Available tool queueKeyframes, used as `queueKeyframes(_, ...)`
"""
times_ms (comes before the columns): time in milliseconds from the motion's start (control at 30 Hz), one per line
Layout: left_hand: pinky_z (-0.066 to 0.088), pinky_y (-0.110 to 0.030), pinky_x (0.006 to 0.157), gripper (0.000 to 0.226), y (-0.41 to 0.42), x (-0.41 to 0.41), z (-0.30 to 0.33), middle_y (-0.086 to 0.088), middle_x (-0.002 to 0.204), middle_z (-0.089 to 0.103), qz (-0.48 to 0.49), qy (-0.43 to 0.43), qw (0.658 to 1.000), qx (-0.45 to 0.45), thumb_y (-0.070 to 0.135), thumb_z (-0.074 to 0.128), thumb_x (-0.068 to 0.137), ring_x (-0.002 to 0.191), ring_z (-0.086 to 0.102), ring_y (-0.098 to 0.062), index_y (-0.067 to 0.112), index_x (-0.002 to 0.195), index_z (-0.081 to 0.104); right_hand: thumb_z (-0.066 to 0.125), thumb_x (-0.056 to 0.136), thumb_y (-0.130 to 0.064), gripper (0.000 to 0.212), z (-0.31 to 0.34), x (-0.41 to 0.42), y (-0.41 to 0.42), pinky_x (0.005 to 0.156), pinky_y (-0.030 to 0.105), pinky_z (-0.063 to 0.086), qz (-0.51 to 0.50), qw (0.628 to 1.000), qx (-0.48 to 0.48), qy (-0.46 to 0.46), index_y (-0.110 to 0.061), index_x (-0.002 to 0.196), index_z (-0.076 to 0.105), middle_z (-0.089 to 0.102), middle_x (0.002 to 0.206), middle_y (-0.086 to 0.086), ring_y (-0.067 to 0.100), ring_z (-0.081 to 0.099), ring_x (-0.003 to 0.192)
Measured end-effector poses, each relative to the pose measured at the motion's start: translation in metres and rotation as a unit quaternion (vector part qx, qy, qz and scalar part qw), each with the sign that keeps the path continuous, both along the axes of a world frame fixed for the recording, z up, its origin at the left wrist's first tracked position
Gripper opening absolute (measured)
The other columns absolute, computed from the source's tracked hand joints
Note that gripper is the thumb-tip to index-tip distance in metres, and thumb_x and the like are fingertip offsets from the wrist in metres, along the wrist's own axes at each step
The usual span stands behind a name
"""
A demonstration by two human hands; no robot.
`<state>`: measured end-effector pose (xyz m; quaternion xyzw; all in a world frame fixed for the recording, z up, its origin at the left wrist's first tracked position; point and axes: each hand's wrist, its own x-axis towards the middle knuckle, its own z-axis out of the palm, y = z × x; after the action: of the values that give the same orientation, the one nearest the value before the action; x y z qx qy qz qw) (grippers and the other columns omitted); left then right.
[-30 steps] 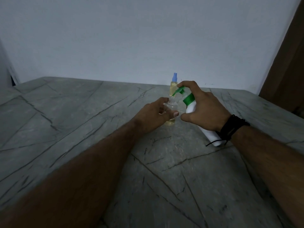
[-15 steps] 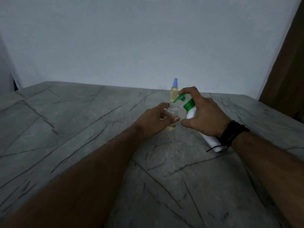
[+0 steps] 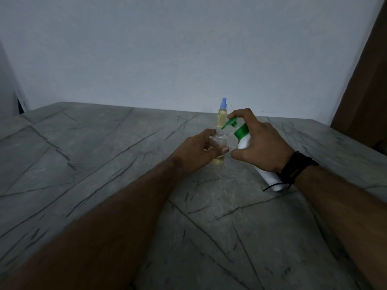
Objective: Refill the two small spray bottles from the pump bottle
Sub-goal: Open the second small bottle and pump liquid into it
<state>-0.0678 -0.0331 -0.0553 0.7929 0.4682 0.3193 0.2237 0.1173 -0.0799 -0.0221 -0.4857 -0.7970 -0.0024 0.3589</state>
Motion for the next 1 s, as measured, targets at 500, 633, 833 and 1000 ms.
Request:
queueKeyframes(500, 0.042, -0.026, 0.089, 0.062, -0.0008, -0.0005, -0.0001, 0.007, 0.122, 0.064, 0.0, -0.004, 1.0, 0.004, 0.057, 0.06, 0.086, 0.113, 0.056, -0.011, 0.028, 0.138, 0.042, 0.079, 0.067, -0.023, 0.074, -0.0001, -0.0002, 0.0014, 0.056, 0.02, 0.036, 0.0, 1.0, -0.007, -0.001, -0.034, 0.13, 0.041, 0.057, 0.071, -0.013, 0.006, 0.056, 0.061)
queueKeyframes(633, 0.041, -0.025, 0.087, 0.062, -0.0007, -0.0004, 0.001, 0.008, 0.12, 0.064, -0.002, -0.002, 1.0, 0.006, 0.057, 0.059, 0.087, 0.109, 0.056, -0.008, 0.028, 0.139, 0.042, 0.078, 0.068, -0.023, 0.079, -0.001, 0.0006, 0.0019, 0.056, 0.02, 0.036, -0.002, 1.0, -0.002, -0.004, -0.036, 0.136, 0.039, 0.056, 0.07, -0.012, 0.006, 0.055, 0.061)
queueKeyframes(833, 0.039, -0.023, 0.083, 0.064, -0.0015, 0.0008, 0.0014, 0.005, 0.125, 0.062, 0.0, 0.006, 1.0, 0.009, 0.057, 0.058, 0.087, 0.11, 0.054, -0.008, 0.027, 0.14, 0.04, 0.079, 0.067, -0.023, 0.075, -0.0011, 0.0007, 0.0029, 0.058, 0.024, 0.04, 0.005, 1.0, -0.004, -0.002, -0.034, 0.131, 0.04, 0.062, 0.077, -0.006, 0.011, 0.059, 0.064)
queueKeyframes(1000, 0.039, -0.025, 0.085, 0.065, -0.0012, 0.0001, 0.0028, 0.005, 0.126, 0.062, 0.003, 0.01, 1.0, 0.004, 0.057, 0.058, 0.087, 0.114, 0.055, -0.012, 0.026, 0.141, 0.039, 0.078, 0.067, -0.024, 0.075, -0.0015, 0.001, 0.0044, 0.058, 0.024, 0.042, 0.005, 1.0, -0.008, -0.003, -0.035, 0.131, 0.039, 0.064, 0.08, -0.006, 0.01, 0.059, 0.065)
